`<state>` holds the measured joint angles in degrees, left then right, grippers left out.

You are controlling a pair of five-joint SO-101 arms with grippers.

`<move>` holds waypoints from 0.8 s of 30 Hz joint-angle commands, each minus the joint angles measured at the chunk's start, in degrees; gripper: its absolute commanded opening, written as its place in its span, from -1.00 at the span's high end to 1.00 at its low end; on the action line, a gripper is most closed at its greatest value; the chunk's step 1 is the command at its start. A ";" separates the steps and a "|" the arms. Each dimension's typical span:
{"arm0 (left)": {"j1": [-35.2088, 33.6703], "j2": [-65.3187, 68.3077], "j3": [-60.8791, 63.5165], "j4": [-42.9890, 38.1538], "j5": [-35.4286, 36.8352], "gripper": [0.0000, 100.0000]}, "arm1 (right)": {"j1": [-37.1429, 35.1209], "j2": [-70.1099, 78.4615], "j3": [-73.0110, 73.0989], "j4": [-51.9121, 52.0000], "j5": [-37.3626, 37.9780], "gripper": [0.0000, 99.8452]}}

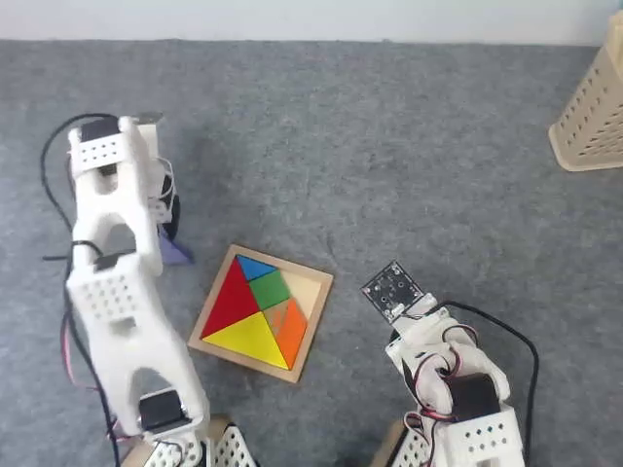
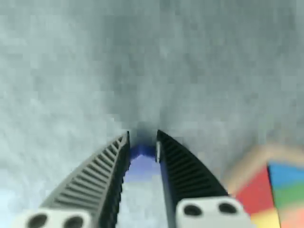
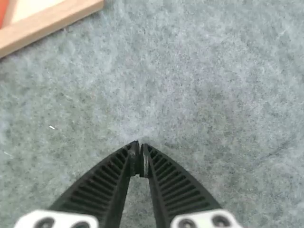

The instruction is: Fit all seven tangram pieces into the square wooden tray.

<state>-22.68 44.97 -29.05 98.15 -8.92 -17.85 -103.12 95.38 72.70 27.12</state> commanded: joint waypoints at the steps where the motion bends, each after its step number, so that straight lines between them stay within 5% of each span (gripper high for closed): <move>1: -0.44 -21.98 15.16 -0.18 -2.55 0.83 | 0.04 -0.84 1.05 0.31 -0.35 0.98; 4: -0.70 -31.56 17.10 -0.97 -4.31 0.83 | 0.04 -0.84 1.05 0.31 -0.35 0.98; 9: 1.85 -39.12 20.88 -0.62 -18.11 0.82 | 0.04 -0.84 1.05 0.31 -0.35 0.98; 17: 4.57 -29.45 24.13 -1.14 -37.19 0.56 | 0.04 -0.84 1.05 0.31 -0.35 0.98; 24: 2.02 -24.26 18.95 -2.90 -55.47 0.56 | 0.04 -0.84 1.05 0.31 -0.35 0.98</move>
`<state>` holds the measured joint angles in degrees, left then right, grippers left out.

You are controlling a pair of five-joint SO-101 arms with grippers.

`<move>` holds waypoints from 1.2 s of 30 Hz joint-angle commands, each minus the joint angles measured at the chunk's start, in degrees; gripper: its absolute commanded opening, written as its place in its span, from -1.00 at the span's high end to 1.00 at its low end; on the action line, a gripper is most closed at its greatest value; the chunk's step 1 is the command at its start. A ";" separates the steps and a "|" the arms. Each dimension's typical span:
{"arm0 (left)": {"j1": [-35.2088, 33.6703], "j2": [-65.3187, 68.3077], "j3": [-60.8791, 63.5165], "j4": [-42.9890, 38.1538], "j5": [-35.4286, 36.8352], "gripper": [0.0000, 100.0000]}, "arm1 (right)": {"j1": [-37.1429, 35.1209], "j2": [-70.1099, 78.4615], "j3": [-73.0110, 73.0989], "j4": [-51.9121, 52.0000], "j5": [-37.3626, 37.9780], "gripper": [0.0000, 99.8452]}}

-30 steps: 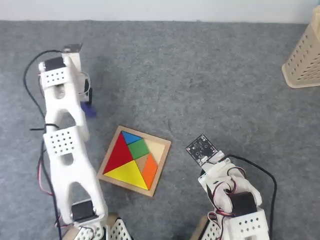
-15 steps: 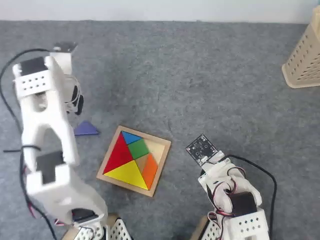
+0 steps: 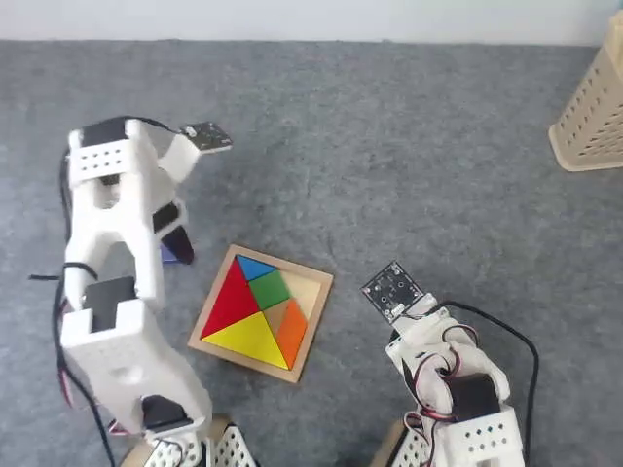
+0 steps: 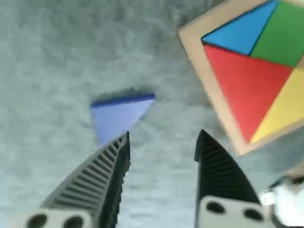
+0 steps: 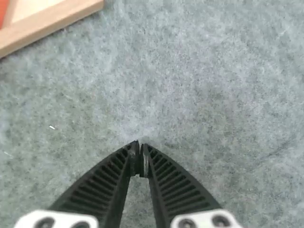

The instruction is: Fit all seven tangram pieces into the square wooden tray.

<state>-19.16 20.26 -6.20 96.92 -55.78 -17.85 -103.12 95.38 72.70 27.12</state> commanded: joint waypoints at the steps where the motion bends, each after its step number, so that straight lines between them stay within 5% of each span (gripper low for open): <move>1: -1.49 0.88 -3.91 -1.76 -10.29 0.56 | 0.04 -0.84 1.05 0.31 -0.35 0.98; 19: -4.04 13.27 -4.18 -14.86 -12.22 0.56 | 0.04 -0.84 1.05 0.31 -0.35 0.98; 36: -5.80 13.10 -3.91 -10.73 -9.67 0.69 | 0.04 -0.84 1.05 0.31 -0.35 0.98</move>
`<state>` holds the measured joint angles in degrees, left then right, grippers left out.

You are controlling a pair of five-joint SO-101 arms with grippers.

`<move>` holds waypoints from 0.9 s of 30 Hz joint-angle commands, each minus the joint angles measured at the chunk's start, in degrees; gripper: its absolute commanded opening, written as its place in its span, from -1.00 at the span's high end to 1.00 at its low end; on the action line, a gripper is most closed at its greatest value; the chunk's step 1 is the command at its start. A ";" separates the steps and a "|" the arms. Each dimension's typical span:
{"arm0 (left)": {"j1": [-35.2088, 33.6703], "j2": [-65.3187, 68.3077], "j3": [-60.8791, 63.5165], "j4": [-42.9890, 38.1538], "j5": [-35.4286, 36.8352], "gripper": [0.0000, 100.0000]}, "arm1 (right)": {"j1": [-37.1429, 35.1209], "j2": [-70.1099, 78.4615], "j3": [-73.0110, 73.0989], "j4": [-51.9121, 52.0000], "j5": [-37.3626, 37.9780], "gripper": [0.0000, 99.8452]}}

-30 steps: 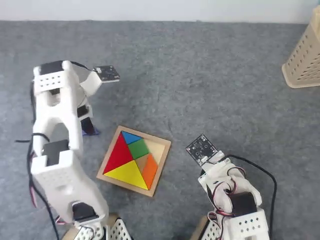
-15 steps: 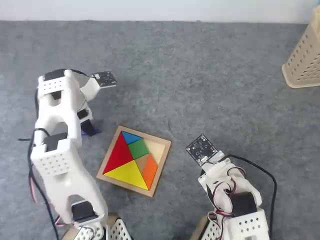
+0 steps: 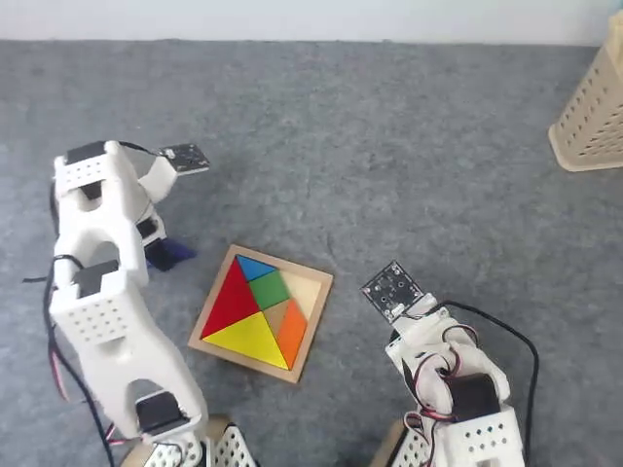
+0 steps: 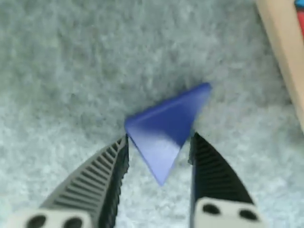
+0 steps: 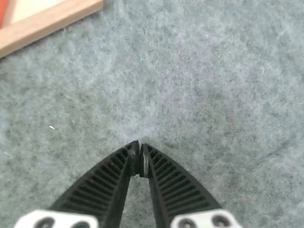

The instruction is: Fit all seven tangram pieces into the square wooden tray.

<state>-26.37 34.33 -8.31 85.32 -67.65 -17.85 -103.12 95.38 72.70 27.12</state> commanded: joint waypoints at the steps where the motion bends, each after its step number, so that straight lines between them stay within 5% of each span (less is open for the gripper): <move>1: 1.76 -0.97 -1.89 0.88 3.52 0.69 | 0.04 -0.84 1.05 0.31 -0.35 0.98; 6: 1.76 -3.69 -3.47 3.25 16.35 0.68 | 0.04 -0.84 1.05 0.31 -0.35 0.98; 11: 1.76 -10.64 -5.49 10.29 41.85 0.68 | 0.04 -0.84 1.05 0.31 -0.35 0.98; 20: 3.87 -10.55 -3.82 10.46 92.31 0.53 | 0.04 -0.84 1.05 0.31 -0.35 0.98; 27: 5.01 1.93 -7.25 10.46 106.64 0.26 | 0.04 -0.84 1.05 0.31 -0.35 0.98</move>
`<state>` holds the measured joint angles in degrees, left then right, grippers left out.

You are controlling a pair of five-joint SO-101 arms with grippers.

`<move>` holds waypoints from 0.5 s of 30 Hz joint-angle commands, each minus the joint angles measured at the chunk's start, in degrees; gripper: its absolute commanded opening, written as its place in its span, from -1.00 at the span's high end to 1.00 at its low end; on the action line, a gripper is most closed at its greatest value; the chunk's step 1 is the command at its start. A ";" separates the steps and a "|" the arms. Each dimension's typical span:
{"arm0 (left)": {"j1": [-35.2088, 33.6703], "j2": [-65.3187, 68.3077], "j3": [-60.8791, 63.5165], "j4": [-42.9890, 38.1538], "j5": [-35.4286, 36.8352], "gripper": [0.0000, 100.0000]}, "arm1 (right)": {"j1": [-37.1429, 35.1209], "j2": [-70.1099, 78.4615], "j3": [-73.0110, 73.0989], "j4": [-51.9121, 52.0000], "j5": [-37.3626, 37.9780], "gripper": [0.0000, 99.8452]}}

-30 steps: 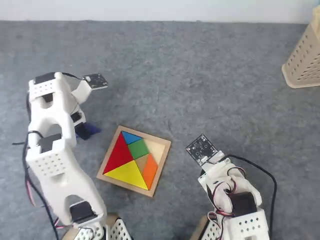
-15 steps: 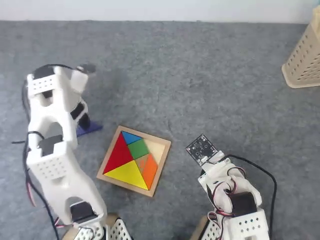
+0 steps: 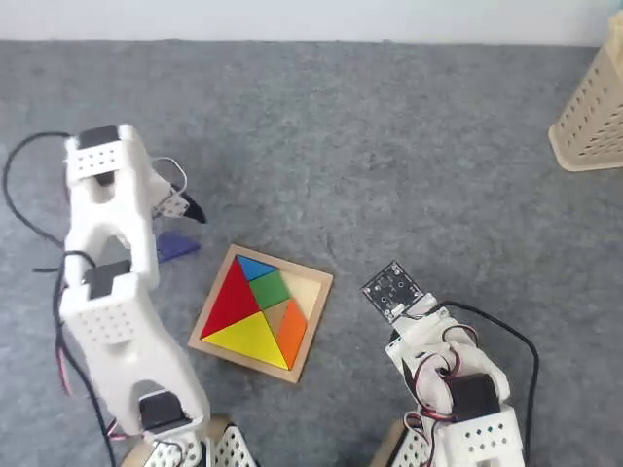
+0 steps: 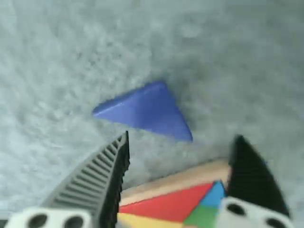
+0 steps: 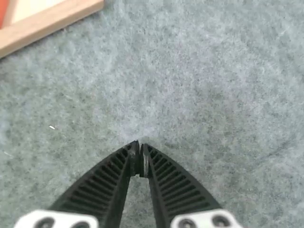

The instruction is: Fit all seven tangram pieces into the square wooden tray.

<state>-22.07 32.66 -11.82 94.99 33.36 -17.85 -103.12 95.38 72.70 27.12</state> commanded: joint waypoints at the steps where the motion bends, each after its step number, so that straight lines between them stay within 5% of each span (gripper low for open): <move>1: 0.53 4.92 -4.62 1.05 5.71 0.26 | 0.04 -0.84 1.05 0.31 -0.35 0.98; 9: -2.46 7.30 -6.81 2.64 5.01 0.26 | 0.04 -0.84 1.05 0.31 -0.35 0.98; 15: -4.66 7.38 -6.81 1.67 -1.23 0.49 | 0.04 -0.84 1.05 0.31 -0.35 0.98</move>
<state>-25.58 40.40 -16.84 96.75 36.35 -17.85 -103.12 95.38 72.70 27.12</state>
